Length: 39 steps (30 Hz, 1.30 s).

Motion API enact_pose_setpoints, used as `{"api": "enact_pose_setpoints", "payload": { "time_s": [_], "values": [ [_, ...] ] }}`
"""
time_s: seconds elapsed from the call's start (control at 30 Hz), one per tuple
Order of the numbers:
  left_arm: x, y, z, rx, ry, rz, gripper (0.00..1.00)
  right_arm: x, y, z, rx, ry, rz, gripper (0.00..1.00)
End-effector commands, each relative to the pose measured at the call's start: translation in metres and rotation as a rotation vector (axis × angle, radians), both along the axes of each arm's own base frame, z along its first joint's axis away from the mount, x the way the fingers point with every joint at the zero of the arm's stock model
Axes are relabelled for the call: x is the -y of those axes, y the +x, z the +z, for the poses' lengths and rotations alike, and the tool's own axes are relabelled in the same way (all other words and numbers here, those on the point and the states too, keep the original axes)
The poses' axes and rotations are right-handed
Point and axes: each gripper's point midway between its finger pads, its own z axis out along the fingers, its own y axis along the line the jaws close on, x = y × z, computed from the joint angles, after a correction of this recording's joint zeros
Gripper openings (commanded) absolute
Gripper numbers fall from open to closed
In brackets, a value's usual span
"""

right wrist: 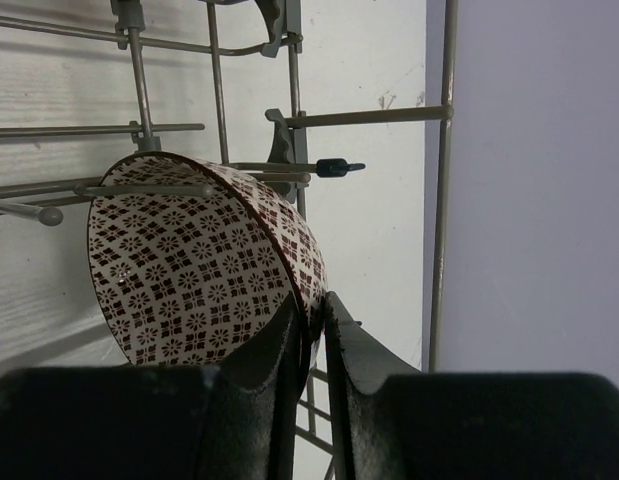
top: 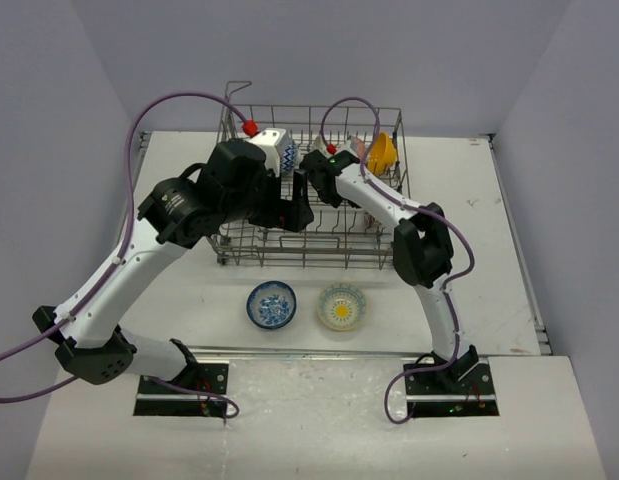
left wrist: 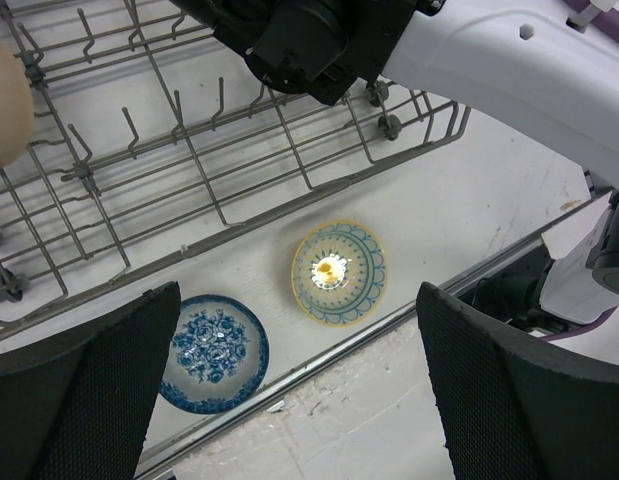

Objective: Unload the bowls from the dish rack

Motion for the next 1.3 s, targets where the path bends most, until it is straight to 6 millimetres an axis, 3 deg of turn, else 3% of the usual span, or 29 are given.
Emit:
{"api": "enact_pose_setpoints", "payload": {
  "time_s": [0.0,0.07,0.33,0.83,1.27],
  "values": [
    [0.002,-0.001,0.016,0.051,-0.044,-0.035,1.0,0.0,-0.001,0.009,0.029,-0.025,-0.001,0.06],
    [0.002,0.0,0.017,0.054,-0.046,-0.034,1.0,0.001,0.0,0.014,0.043,-0.035,-0.001,0.0],
    [0.005,0.0,0.02,0.059,-0.054,-0.04,1.0,-0.001,0.003,0.048,0.109,-0.059,0.011,0.0],
    [0.005,0.003,0.027,0.08,-0.069,-0.031,1.0,0.015,-0.006,0.102,0.201,-0.132,0.018,0.0],
    [0.004,-0.001,0.029,0.086,-0.083,-0.038,1.0,0.024,-0.011,0.12,0.222,-0.263,0.034,0.0]
  ]
}}
